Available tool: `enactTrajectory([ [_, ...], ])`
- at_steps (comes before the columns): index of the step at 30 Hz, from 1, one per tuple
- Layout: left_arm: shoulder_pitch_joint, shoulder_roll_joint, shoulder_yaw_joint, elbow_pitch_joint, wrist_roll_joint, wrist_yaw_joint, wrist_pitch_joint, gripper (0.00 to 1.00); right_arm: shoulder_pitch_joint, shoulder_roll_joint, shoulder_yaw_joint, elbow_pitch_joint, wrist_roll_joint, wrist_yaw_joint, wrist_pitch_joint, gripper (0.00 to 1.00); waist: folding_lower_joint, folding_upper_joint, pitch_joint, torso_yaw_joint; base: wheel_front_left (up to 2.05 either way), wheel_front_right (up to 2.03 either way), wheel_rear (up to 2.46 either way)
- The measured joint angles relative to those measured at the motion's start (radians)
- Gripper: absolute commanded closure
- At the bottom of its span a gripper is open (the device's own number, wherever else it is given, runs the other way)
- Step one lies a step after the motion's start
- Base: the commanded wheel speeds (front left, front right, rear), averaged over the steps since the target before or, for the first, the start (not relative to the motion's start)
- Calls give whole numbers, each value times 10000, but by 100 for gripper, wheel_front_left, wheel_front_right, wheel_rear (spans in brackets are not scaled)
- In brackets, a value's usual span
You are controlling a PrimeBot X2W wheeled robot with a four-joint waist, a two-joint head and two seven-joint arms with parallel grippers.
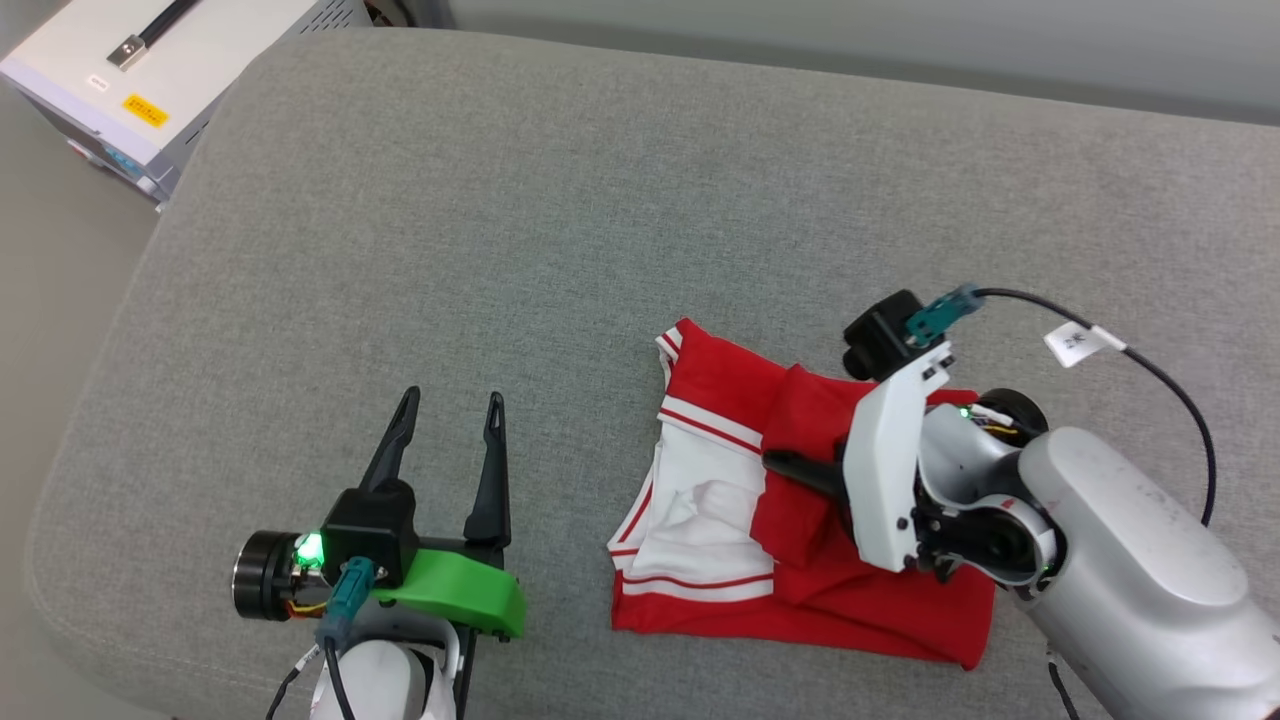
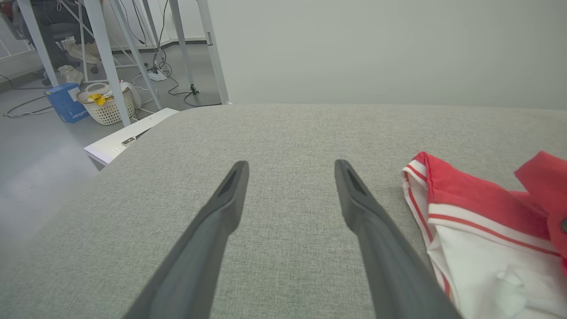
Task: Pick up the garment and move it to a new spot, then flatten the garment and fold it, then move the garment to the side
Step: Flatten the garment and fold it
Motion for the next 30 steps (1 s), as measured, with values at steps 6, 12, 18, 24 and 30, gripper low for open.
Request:
enactTrajectory([
  [6, -150, -15, -77, 42, -2, 2, 0, 0, -274, 186, 968, 1467, -525, 0, -604, 100, 0, 0, 224, 115, 0, 0, 0],
  [12, -189, -21, -75, 123, -8, 15, 2, 0, -453, 219, 1463, 1969, -491, 4, -1511, 58, 0, 0, 233, 91, 0, 0, 0],
  [18, -171, -31, -31, 236, -6, 15, 0, 0, -470, -238, 1659, 1116, -426, 2, -2955, 0, 0, 0, -116, -54, 0, 0, 0],
  [24, 79, -35, 253, 221, 0, 21, 0, 0, -395, -1177, 188, 79, -1588, 2, -5281, 0, -1, 0, -615, -331, 0, 0, 0],
  [30, 277, -36, 378, 194, 27, 42, 0, 0, 538, -986, -2207, 15, -3576, 0, -7122, 0, 0, 0, -1015, -606, 0, 0, 0],
])
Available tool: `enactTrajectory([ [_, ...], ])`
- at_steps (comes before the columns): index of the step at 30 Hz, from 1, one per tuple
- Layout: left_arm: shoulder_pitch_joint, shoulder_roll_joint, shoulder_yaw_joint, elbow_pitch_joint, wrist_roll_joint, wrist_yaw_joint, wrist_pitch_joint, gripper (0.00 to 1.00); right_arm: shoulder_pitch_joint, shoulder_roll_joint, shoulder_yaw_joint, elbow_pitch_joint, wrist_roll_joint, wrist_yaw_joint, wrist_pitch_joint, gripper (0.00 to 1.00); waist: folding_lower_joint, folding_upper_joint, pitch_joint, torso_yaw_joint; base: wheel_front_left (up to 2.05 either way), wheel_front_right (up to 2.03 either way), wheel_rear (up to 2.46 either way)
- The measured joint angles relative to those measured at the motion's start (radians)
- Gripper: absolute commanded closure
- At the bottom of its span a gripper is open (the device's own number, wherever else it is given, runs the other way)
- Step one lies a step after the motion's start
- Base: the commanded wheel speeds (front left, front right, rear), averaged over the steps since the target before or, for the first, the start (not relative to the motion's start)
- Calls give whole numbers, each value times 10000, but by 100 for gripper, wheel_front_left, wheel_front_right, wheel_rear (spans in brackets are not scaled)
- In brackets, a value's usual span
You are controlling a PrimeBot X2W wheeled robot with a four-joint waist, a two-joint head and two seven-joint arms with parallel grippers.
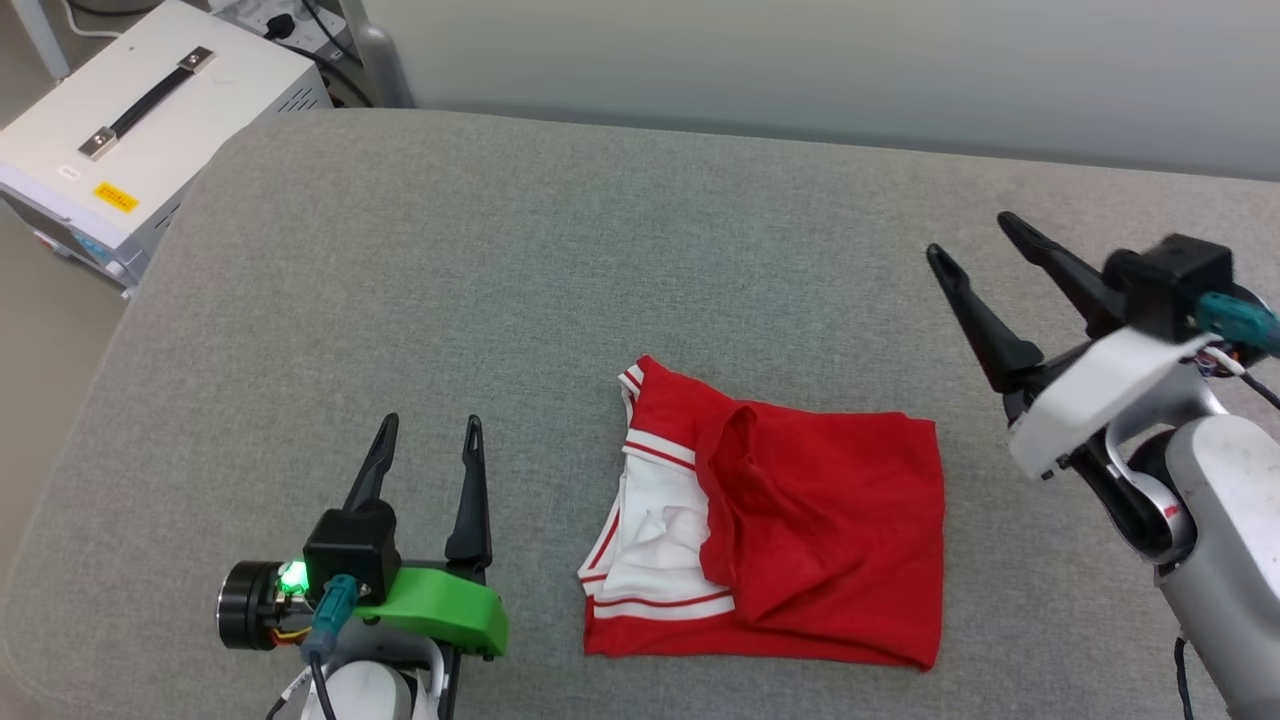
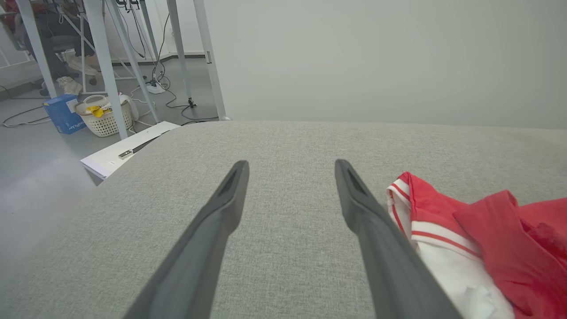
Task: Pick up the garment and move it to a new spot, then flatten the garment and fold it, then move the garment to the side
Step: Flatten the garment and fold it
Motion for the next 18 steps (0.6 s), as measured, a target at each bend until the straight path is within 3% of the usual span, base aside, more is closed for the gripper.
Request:
enactTrajectory([
  [10, 259, -2, 234, -199, 94, -13, 0, 0, 2276, 1287, -3162, -491, -2886, 2, -1948, 0, 0, 0, -488, -366, 0, 0, 0],
  [18, 599, -6, 232, -278, 176, -52, 0, 0, 4057, 2562, -4531, -1081, -3699, 2, -2184, 0, 0, 0, -817, -474, 0, 0, 0],
])
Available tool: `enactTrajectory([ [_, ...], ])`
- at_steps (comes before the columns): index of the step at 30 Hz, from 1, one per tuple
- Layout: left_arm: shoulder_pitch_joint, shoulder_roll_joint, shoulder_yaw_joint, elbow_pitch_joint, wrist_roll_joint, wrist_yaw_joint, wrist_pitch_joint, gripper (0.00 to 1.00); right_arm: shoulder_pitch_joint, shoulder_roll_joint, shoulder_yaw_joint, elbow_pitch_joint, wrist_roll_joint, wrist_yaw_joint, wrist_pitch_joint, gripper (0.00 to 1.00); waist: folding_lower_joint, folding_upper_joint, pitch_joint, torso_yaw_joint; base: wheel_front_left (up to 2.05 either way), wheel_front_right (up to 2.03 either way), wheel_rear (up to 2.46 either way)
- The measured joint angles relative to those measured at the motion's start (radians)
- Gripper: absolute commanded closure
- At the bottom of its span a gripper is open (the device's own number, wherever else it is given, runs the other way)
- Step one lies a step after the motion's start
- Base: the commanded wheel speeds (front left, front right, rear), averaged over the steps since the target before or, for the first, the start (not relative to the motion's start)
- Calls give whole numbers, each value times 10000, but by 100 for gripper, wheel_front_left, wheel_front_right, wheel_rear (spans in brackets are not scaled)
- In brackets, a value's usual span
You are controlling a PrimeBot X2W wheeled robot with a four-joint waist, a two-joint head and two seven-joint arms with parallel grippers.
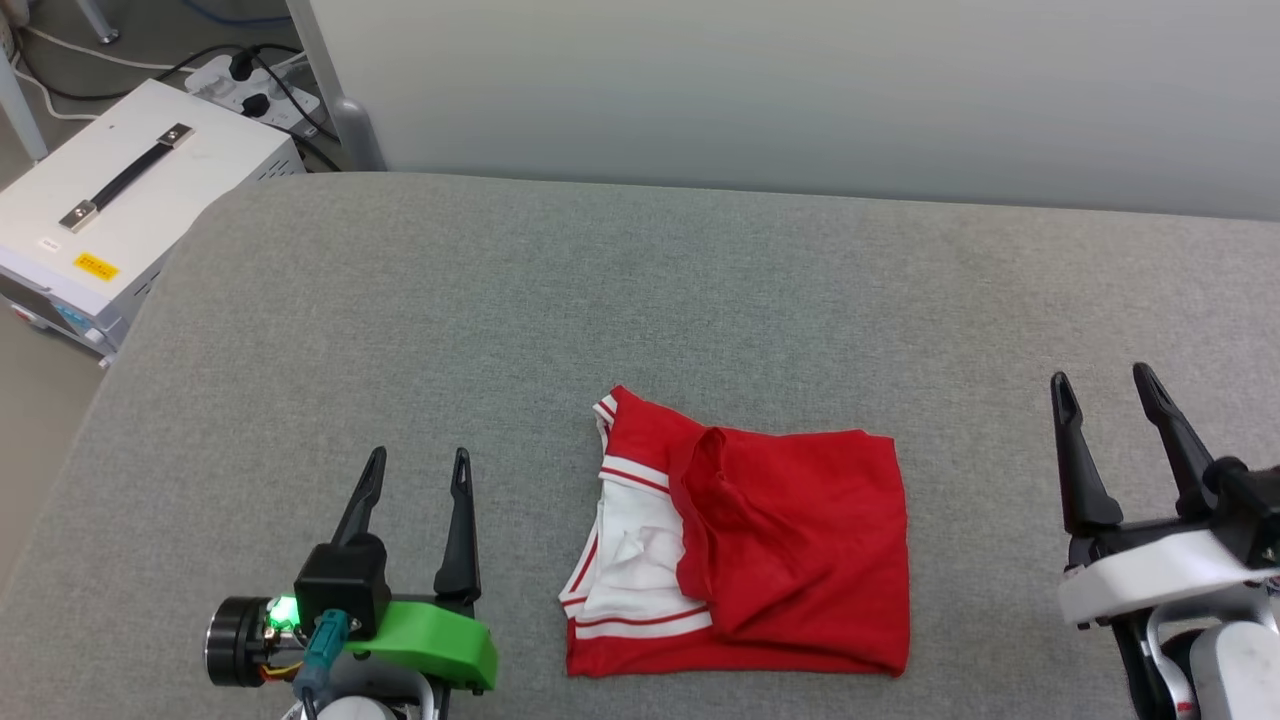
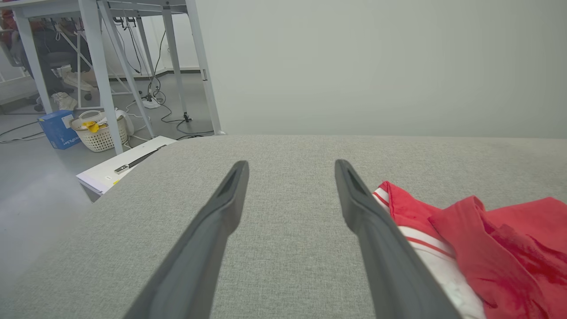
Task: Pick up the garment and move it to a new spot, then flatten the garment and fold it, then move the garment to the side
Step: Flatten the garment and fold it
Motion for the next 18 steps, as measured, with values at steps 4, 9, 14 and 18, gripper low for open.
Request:
enactTrajectory([
  [4, 207, 0, -35, -59, 90, -4, 2, 0, 719, 487, -403, -491, -190, 0, -2, 0, 0, 0, -172, -27, 0, 0, 0],
  [9, 467, 0, -67, -100, 98, -61, 0, 0, 1447, 825, -435, -853, -330, 0, -35, 0, 0, 0, -372, -88, 0, 0, 0],
  [14, 609, 0, -123, -105, 100, -92, 0, 0, 1984, 1012, -474, -1068, -372, 0, -44, 0, 0, 0, -533, -101, 0, 0, 0],
  [18, 655, -2, -171, -115, 102, -130, 0, 0, 2337, 1151, -543, -1129, -380, 0, -44, 0, 0, 0, -612, -82, 0, 0, 0],
])
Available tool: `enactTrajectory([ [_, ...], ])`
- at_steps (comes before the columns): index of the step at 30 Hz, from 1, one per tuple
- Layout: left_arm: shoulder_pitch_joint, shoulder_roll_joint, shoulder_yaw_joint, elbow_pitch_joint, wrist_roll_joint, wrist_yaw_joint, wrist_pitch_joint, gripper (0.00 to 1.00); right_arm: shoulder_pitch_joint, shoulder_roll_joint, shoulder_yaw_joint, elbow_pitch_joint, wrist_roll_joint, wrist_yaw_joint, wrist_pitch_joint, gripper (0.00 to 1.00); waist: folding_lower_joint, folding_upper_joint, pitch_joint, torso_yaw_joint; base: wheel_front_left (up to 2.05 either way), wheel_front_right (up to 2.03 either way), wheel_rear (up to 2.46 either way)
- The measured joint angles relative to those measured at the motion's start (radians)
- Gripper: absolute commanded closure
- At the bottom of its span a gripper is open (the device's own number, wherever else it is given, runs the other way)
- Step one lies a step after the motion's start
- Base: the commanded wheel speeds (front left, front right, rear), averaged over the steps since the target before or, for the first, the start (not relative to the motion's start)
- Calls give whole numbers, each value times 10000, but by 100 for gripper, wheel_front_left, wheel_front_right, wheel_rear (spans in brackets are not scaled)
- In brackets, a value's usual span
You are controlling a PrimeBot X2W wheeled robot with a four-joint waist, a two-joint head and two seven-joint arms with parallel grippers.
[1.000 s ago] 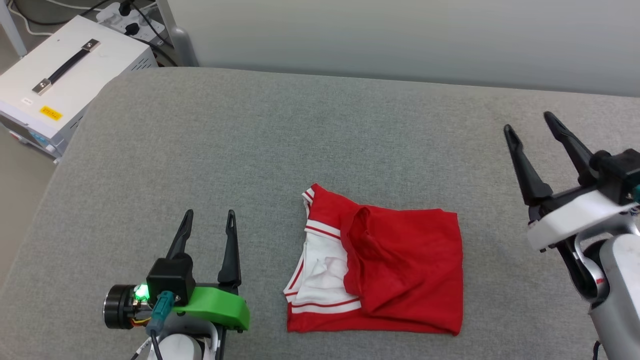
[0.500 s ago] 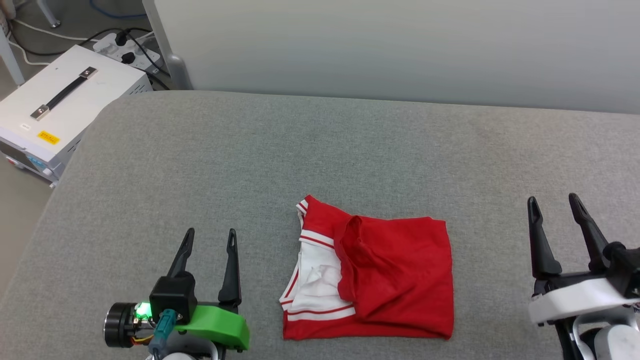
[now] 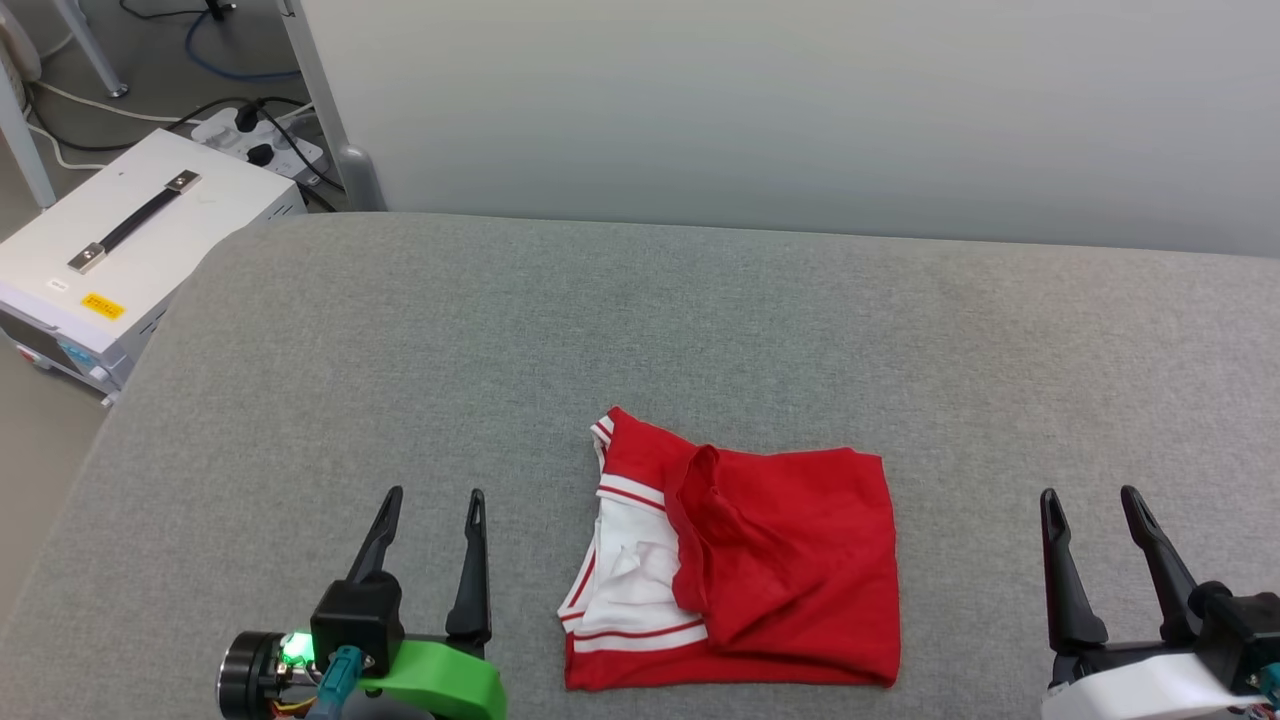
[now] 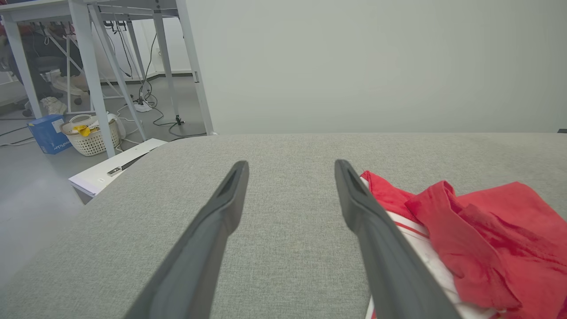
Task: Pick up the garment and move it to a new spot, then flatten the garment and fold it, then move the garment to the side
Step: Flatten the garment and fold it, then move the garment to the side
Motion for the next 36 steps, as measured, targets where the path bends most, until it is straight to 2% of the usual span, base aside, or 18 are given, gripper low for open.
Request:
enactTrajectory([
  [10, 114, 0, -35, 12, 35, -38, 2, 0, 142, 48, 46, -4, -150, 0, 0, 0, 0, 0, 29, 30, 0, 0, 0],
  [13, 112, 0, -40, 19, 61, -38, 0, 0, -76, -138, 115, -79, -251, 0, 0, 0, 0, 0, 85, 40, 0, 0, 0],
  [17, 86, 0, -117, 21, 61, -38, 0, 0, -1023, -717, 69, -234, -261, 0, 0, 0, 0, 0, 212, 64, 0, 0, 0],
  [23, -55, -2, -178, 2, 56, -33, 0, 0, -2832, -2134, 274, -205, -171, 0, 426, 0, 0, 0, 519, 186, 0, 0, 0],
  [26, -221, -2, -201, -63, 52, -29, 0, 0, -3774, -3020, 853, -140, 284, 0, 1538, 0, 0, 0, 754, 263, 0, 0, 0],
  [29, -340, -2, -222, -90, 15, -23, 0, 0, -4311, -3739, 1607, -48, 1191, 0, 3262, 0, 0, 0, 976, 339, 0, 0, 0],
  [32, -429, -2, -257, -100, -33, 19, 2, 0, -4498, -4249, 2299, -35, 2343, 0, 5168, 0, 0, 0, 1184, 418, 0, 0, 0],
  [36, -604, -2, -362, -125, -59, 71, 2, 0, -4449, -4698, 2742, 44, 4130, 0, 7465, 0, 0, 0, 1437, 533, 0, 0, 0],
])
